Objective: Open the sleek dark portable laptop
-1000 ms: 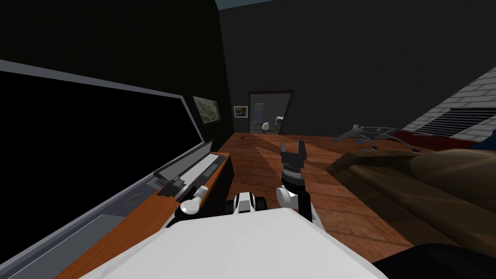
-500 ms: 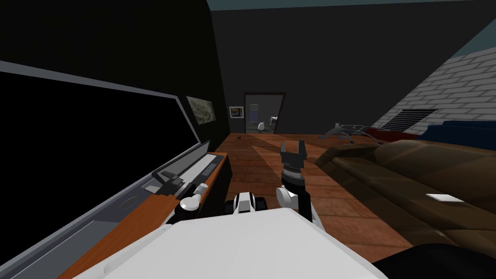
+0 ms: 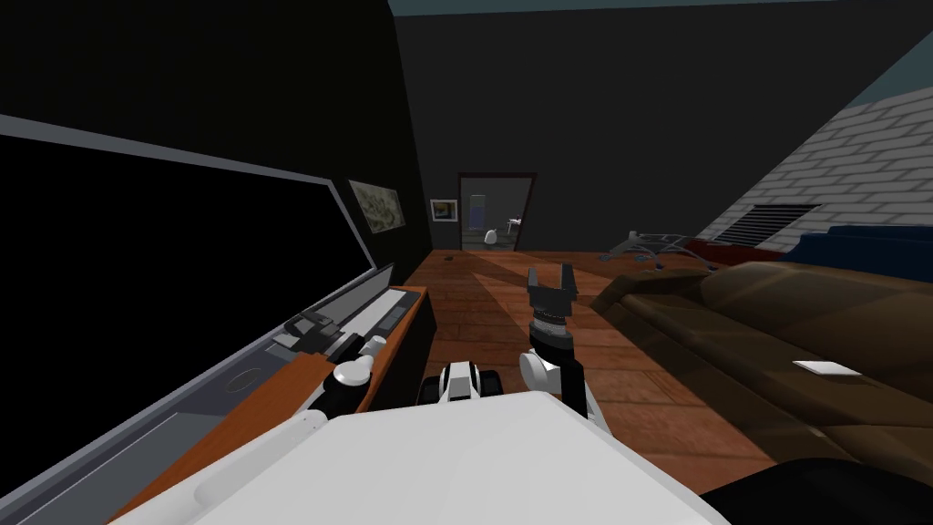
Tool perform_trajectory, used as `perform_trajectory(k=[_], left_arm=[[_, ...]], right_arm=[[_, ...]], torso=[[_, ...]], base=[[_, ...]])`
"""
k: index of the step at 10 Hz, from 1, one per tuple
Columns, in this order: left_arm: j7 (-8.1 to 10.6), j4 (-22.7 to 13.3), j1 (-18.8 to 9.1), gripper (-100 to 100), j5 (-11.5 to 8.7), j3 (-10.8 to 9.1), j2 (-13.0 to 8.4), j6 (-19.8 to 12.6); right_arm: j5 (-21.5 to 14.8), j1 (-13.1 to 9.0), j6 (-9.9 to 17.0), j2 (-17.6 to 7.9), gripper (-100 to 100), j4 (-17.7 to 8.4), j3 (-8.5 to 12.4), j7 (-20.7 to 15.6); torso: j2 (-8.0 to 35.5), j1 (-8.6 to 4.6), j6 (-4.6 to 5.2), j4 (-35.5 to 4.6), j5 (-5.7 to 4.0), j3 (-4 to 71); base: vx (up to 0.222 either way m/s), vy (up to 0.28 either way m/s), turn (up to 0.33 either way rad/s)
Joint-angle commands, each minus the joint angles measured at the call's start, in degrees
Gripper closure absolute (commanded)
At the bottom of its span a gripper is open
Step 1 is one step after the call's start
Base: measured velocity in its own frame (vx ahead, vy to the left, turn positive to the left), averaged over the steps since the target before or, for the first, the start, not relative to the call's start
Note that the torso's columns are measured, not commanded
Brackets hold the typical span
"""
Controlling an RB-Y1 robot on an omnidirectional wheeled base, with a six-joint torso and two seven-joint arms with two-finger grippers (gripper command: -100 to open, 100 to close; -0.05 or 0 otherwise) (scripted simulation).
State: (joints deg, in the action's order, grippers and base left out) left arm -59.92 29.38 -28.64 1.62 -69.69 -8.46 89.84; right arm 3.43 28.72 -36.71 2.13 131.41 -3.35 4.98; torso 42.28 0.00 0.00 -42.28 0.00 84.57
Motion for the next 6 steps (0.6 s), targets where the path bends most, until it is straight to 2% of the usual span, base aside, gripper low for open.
perform_trajectory(k=[1, 2, 5, 6], left_arm=[[0.52, 0.9, -3.0, -100, 0.6, 0.66, -2.6, -2.3], [0.52, 0.9, -3.0, -100, 0.6, 0.66, -2.6, -2.3], [0.05, 0.8, -6.7, -100, 1.1, 1.25, -5.3, -3.6], [0.05, -0.2, -6.7, -100, 1.1, 1.25, -5.3, -3.6]], right_arm=[[0.0, 0.0, 0.0, 0.0, 0, 0.0, 0.0, 0.0], [0.0, 0.0, 0.0, 0.0, 0, 0.0, 0.0, 0.0], [0.0, 0.0, 0.0, 0.0, 0, 0.0, 0.0, 0.0], [0.0, 0.0, 0.0, 0.0, 0, 0.0, 0.0, 0.0]], torso=[[0.0, -0.05, 0.04, 0.0, -0.05, 0.0], [0.0, -0.12, 0.06, 0.0, -0.08, 0.0], [0.0, -0.08, 0.05, 0.0, -0.05, 0.0], [0.0, -0.09, 0.05, 0.0, -0.07, 0.0]], base=[[-0.054, -0.032, -0.018], [-0.044, -0.025, -0.016], [-0.050, -0.036, -0.010], [-0.038, -0.025, -0.009]])
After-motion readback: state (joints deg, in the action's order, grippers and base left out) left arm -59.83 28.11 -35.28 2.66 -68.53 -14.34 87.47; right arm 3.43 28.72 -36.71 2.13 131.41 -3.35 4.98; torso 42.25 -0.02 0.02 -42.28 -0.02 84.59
